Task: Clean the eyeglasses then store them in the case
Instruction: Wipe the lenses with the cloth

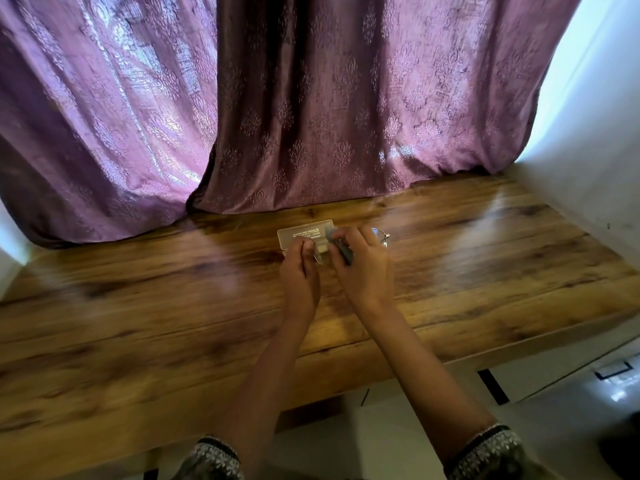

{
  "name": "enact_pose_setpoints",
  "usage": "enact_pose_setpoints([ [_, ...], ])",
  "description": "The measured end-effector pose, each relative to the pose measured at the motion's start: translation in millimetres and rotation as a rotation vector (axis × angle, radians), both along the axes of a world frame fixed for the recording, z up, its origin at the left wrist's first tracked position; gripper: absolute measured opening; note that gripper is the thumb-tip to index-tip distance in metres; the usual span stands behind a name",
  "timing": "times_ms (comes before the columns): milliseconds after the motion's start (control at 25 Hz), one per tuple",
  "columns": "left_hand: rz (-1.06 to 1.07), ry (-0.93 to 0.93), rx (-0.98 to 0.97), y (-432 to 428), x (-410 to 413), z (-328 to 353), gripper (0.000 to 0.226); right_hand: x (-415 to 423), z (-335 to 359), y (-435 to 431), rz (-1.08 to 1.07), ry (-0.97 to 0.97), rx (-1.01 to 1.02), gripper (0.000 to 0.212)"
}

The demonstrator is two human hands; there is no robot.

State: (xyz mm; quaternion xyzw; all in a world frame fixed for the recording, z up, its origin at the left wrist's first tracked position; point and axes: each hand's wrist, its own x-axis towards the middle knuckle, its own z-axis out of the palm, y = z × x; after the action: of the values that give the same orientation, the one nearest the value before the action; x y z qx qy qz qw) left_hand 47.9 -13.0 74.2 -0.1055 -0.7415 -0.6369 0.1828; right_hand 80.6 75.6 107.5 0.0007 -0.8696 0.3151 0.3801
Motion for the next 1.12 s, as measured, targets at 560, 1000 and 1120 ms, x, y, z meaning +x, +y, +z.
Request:
enact_pose_setpoints([
  [560, -0.054, -0.016, 0.004, -4.3, -5.5, 3.8, 0.028, 6.3, -5.9, -9.8, 0.031, -0.009, 0.105, 0.023],
  [1000, -0.105, -0.032, 0.064, 3.6, -7.8, 8.7, 0.027, 8.5, -5.7, -6.5, 0.027, 0.022, 0.131, 0.030],
  [1120, -0.091, -0.028, 0.069, 2.8, -9.4, 10.1, 0.027, 16.2, -12.3, -14.5, 0.068, -0.009, 0.192, 0.029],
])
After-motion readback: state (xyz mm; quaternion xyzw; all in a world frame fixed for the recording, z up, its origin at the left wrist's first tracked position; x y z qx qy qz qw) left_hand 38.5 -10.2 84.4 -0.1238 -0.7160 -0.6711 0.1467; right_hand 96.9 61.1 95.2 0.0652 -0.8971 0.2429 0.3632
